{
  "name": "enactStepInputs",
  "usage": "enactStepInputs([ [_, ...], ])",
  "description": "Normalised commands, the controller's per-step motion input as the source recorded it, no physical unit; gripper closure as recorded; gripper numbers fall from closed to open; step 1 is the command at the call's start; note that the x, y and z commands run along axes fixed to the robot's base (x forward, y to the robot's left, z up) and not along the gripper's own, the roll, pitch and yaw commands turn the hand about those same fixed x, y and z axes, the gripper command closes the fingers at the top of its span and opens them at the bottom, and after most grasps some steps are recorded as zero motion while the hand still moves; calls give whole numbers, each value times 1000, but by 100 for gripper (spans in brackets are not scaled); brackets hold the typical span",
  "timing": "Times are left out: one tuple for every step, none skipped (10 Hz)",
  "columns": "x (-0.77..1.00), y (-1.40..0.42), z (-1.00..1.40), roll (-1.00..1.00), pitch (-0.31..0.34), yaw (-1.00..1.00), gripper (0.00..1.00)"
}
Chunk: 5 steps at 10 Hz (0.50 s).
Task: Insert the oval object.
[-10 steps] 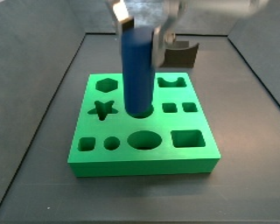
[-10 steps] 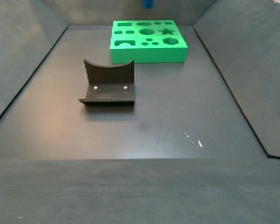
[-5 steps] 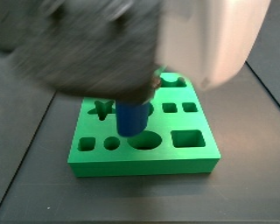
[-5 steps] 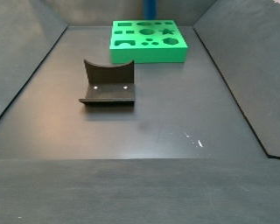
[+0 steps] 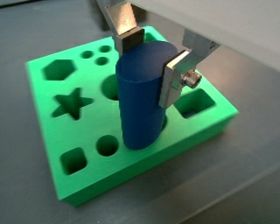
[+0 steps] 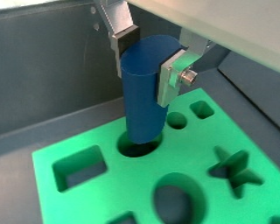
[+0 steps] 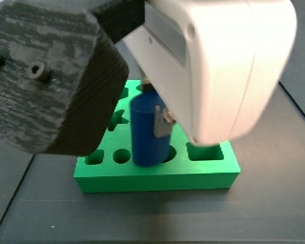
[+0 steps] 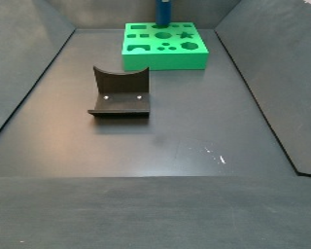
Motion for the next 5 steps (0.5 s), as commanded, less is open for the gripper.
enactStepInputs([
  [11,0,-280,43,30,-934,100],
  [0,0,-303,77,44,-983,100],
  [0,17,-246,83,67,-946,100],
  [0,31,-171,80,71,-931,100],
  [43,74,-109,81,76,-849,100],
])
